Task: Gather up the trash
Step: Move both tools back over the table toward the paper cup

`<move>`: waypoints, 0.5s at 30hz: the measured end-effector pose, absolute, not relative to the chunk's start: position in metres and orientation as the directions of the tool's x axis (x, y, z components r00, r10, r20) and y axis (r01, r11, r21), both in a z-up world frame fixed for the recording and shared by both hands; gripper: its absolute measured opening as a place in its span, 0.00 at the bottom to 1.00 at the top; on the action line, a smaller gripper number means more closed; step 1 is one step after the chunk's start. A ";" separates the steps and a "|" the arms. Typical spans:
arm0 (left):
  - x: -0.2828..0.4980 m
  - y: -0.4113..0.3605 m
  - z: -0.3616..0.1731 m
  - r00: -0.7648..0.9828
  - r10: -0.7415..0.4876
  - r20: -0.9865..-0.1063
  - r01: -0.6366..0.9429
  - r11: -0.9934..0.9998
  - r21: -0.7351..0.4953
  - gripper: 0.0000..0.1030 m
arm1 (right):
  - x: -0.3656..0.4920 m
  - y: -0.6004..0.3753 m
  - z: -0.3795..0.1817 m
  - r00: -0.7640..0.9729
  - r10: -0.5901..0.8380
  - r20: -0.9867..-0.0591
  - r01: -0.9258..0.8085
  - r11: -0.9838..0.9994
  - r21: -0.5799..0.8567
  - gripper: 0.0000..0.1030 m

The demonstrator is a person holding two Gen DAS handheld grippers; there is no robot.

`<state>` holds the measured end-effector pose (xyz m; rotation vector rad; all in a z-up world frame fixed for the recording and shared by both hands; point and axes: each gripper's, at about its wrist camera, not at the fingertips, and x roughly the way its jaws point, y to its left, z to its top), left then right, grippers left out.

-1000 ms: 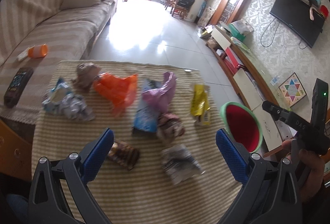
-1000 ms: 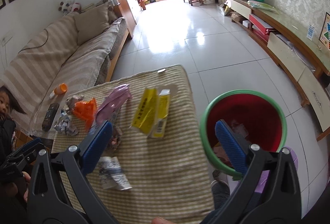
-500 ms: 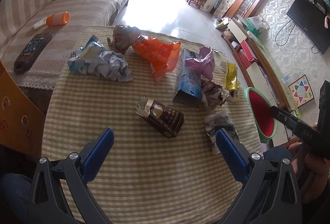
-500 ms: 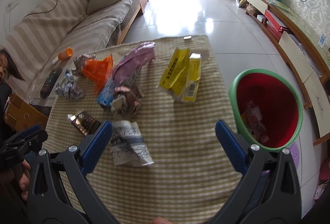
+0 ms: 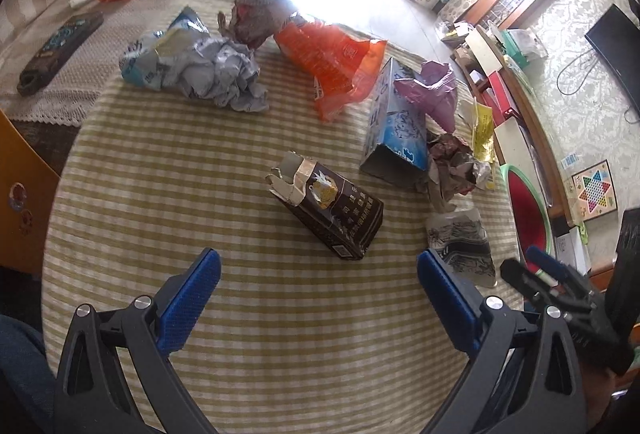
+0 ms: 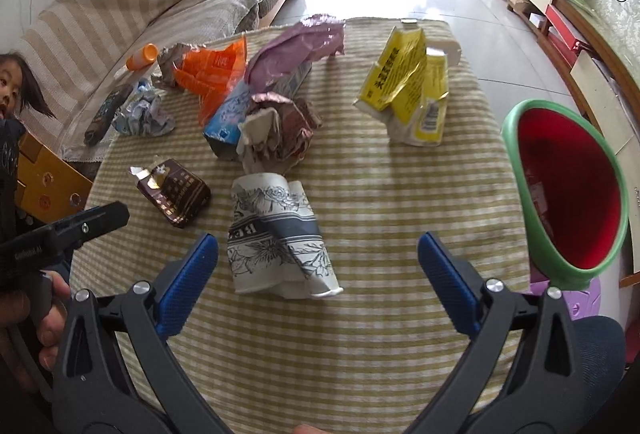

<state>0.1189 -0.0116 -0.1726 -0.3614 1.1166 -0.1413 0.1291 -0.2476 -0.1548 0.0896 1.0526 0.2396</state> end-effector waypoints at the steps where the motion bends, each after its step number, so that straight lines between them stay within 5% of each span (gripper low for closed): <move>1: 0.121 -0.012 -0.174 0.434 -0.290 -0.853 -0.075 0.932 -0.355 0.91 | 0.130 -0.247 -0.157 0.469 0.238 -0.851 -0.154 0.970 0.186 0.95; 15: 0.155 -0.026 -0.204 0.386 -0.297 -0.873 -0.170 0.907 -0.384 0.78 | 0.143 -0.239 -0.185 0.427 0.302 -0.853 -0.162 0.953 0.256 0.95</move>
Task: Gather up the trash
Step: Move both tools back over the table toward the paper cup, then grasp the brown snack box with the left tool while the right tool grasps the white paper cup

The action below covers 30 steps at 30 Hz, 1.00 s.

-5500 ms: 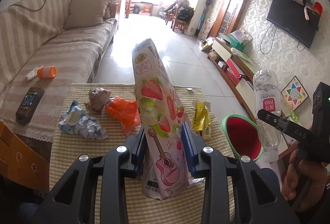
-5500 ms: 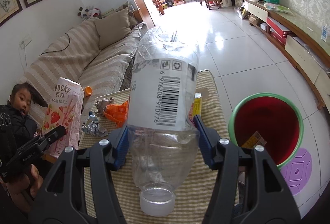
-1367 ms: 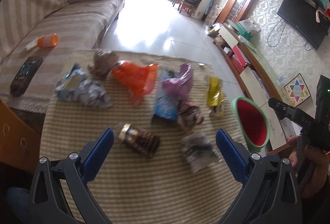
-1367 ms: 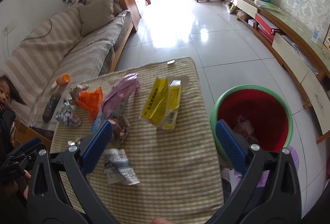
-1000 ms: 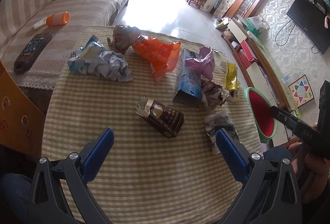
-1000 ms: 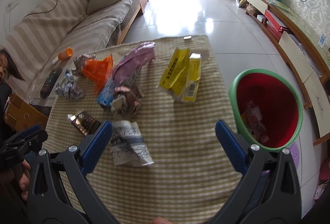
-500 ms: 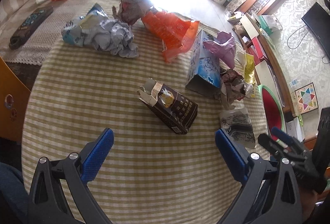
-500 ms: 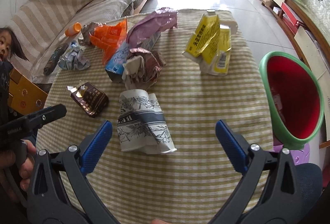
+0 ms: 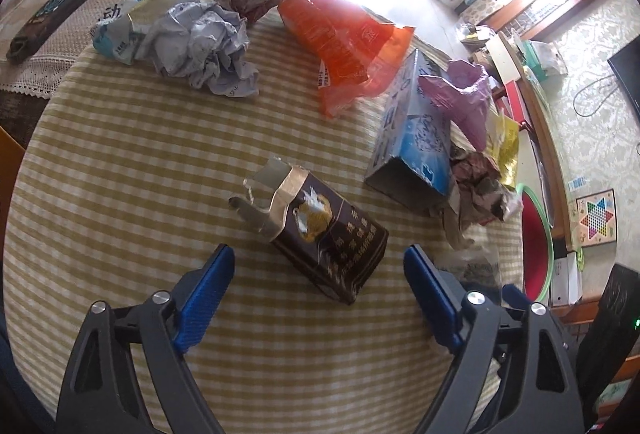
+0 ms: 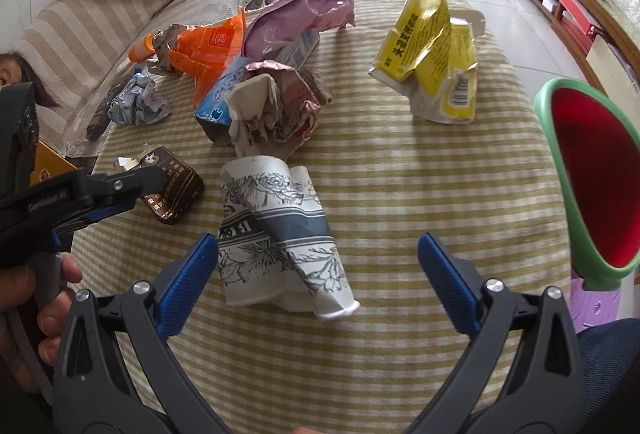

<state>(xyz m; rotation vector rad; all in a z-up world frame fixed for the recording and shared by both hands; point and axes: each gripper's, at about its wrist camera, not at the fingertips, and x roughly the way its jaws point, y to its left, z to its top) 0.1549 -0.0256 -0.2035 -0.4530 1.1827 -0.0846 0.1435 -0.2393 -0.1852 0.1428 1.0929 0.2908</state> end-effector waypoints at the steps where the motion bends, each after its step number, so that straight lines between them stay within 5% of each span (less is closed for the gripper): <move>1: 0.158 -0.026 -0.205 0.385 -0.299 -0.873 -0.175 0.905 -0.387 0.77 | 0.145 -0.239 -0.187 0.424 0.308 -0.851 -0.164 0.951 0.263 0.95; 11: 0.174 -0.029 -0.210 0.400 -0.281 -0.872 -0.202 0.901 -0.383 0.48 | 0.152 -0.235 -0.196 0.397 0.353 -0.847 -0.179 0.935 0.306 0.86; 20: 0.174 -0.028 -0.198 0.428 -0.289 -0.856 -0.139 0.915 -0.379 0.30 | 0.151 -0.222 -0.200 0.373 0.376 -0.848 -0.228 0.923 0.308 0.62; 24: 0.173 -0.029 -0.190 0.446 -0.297 -0.844 -0.109 0.918 -0.381 0.22 | 0.150 -0.221 -0.200 0.346 0.442 -0.827 -0.246 0.894 0.375 0.35; 30: 0.168 -0.031 -0.181 0.457 -0.297 -0.838 -0.081 0.925 -0.372 0.19 | 0.148 -0.217 -0.196 0.363 0.425 -0.829 -0.251 0.902 0.352 0.33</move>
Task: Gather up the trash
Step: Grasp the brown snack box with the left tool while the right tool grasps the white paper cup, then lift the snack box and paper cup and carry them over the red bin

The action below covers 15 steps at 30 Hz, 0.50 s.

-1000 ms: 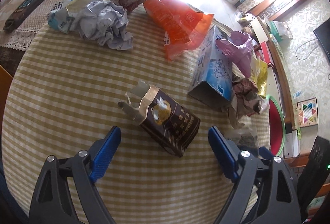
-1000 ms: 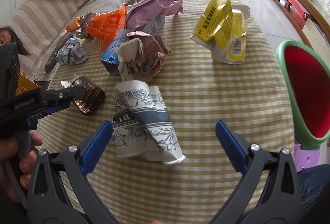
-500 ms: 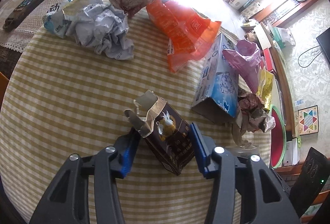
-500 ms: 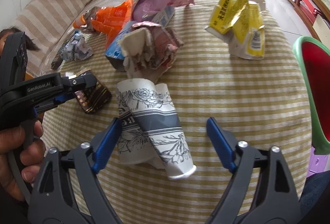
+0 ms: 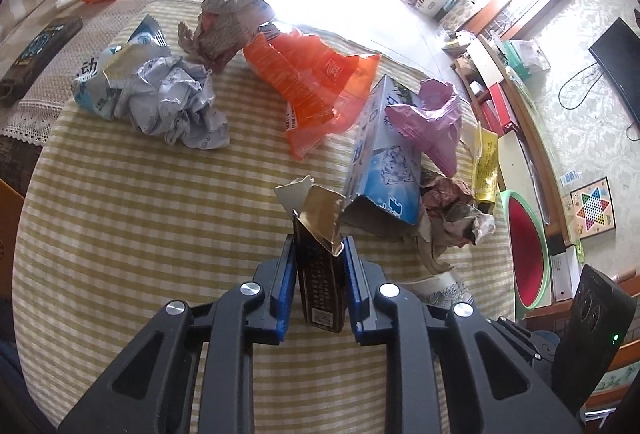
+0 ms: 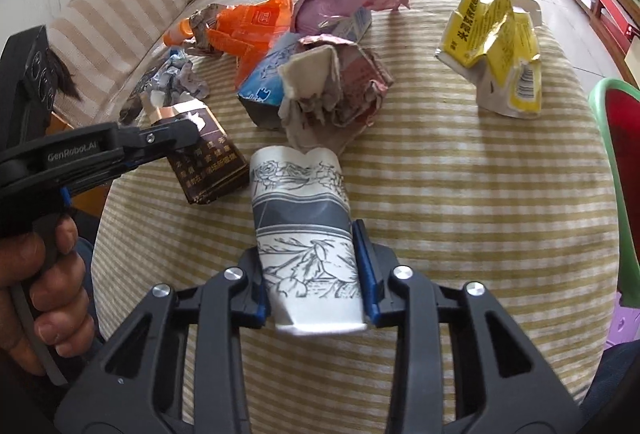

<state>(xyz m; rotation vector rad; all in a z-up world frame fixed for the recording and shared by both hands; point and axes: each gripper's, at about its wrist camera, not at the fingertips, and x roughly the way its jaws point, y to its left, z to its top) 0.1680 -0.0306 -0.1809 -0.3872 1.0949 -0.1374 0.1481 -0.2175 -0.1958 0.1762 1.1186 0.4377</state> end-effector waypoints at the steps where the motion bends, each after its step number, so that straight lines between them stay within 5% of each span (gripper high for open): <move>1: 0.167 -0.030 -0.179 0.460 -0.295 -0.838 -0.079 0.926 -0.369 0.19 | 0.148 -0.219 -0.195 0.365 0.427 -0.828 -0.247 0.901 0.356 0.33; 15: 0.134 -0.016 -0.138 0.524 -0.249 -0.814 -0.041 0.948 -0.316 0.19 | 0.128 -0.228 -0.147 0.435 0.472 -0.767 -0.277 0.881 0.384 0.32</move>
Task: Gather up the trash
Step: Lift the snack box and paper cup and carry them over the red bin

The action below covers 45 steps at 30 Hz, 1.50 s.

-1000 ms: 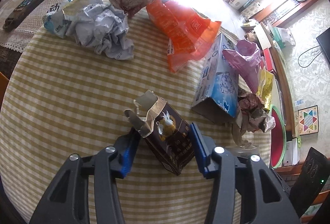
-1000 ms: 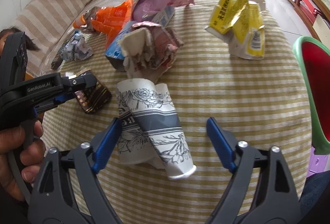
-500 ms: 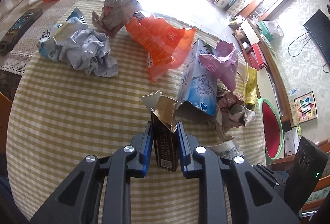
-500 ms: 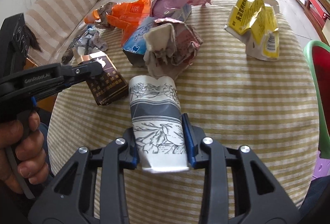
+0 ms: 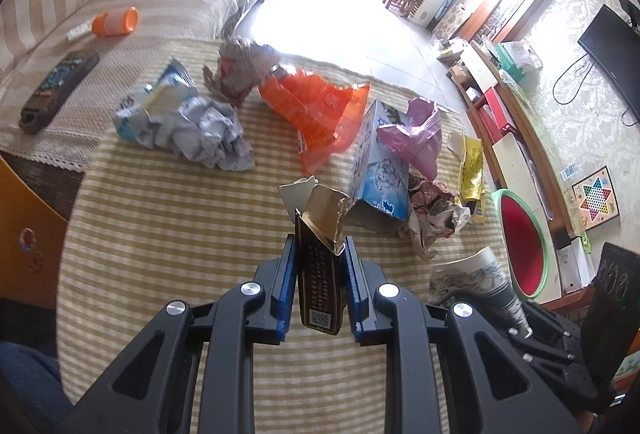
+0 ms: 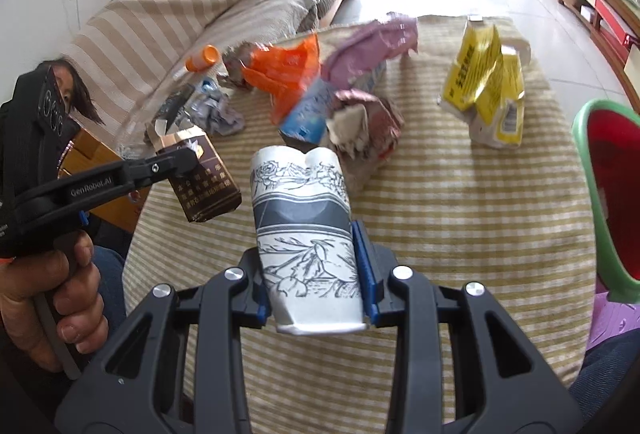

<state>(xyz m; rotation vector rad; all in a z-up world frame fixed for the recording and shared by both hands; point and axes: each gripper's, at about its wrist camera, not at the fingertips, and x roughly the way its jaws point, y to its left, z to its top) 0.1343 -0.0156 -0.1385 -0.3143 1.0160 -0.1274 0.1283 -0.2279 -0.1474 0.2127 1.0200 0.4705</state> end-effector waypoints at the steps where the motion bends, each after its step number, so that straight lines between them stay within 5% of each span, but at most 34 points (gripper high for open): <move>1: 0.133 -0.015 -0.135 0.531 -0.244 -0.811 -0.038 0.950 -0.310 0.19 | 0.128 -0.228 -0.144 0.441 0.472 -0.764 -0.278 0.881 0.384 0.32; 19: 0.099 -0.025 -0.074 0.614 -0.199 -0.764 0.049 0.975 -0.215 0.19 | 0.116 -0.248 -0.067 0.591 0.445 -0.673 -0.274 0.895 0.351 0.32; 45: 0.113 -0.091 -0.040 0.639 -0.222 -0.737 0.155 0.975 -0.159 0.19 | 0.129 -0.306 -0.043 0.675 0.378 -0.633 -0.189 0.919 0.347 0.32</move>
